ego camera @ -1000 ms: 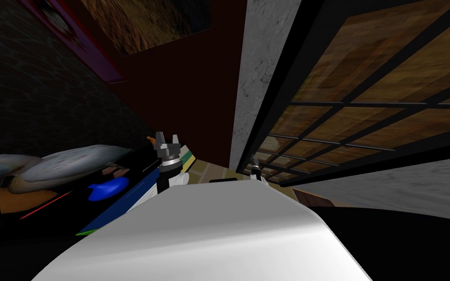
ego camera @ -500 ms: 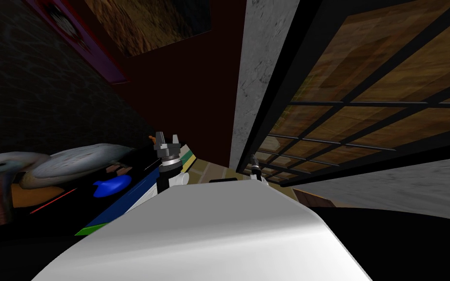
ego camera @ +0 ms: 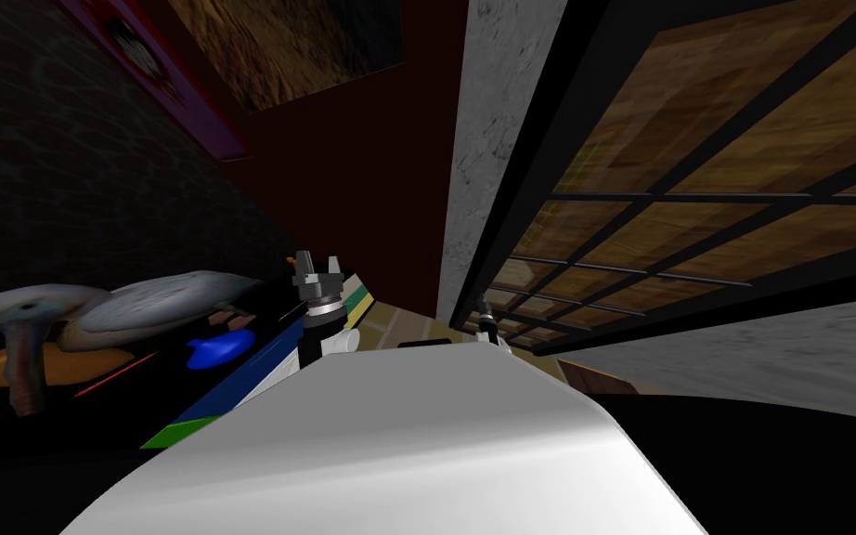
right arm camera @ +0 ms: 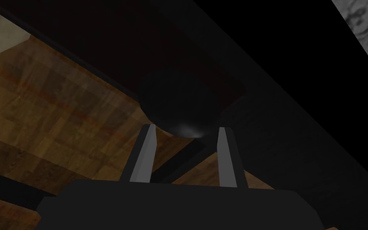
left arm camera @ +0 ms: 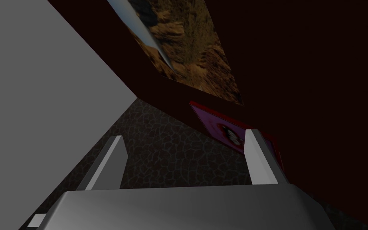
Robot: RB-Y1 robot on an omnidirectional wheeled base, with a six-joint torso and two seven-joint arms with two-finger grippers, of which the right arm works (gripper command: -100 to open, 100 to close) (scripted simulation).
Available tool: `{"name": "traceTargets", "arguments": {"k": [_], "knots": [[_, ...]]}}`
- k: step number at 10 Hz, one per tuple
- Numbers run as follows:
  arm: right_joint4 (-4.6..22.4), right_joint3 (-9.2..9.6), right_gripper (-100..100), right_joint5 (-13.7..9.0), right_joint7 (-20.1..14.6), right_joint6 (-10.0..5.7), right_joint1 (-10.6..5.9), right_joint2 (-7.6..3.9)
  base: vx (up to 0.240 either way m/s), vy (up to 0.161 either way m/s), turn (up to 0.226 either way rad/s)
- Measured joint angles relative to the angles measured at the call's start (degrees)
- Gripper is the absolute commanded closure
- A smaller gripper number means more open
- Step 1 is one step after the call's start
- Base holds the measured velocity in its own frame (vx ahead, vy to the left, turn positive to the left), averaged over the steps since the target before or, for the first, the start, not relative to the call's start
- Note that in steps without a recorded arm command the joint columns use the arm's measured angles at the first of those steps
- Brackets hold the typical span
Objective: Pull the door open
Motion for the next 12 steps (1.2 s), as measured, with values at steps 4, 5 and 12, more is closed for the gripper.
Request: {"name": "traceTargets", "arguments": {"k": [4,5,12], "knots": [[0.38,1.10,100,-1.52,-4.76,-0.20,0.00,-0.63,-0.015,-0.003,0.023],[-0.05,1.36,100,-1.76,-5.94,0.09,0.28,-0.79,-0.021,-0.010,0.020],[-0.40,3.54,100,-4.95,-15.09,0.52,0.70,-1.54,-0.025,-0.003,0.023]]}}
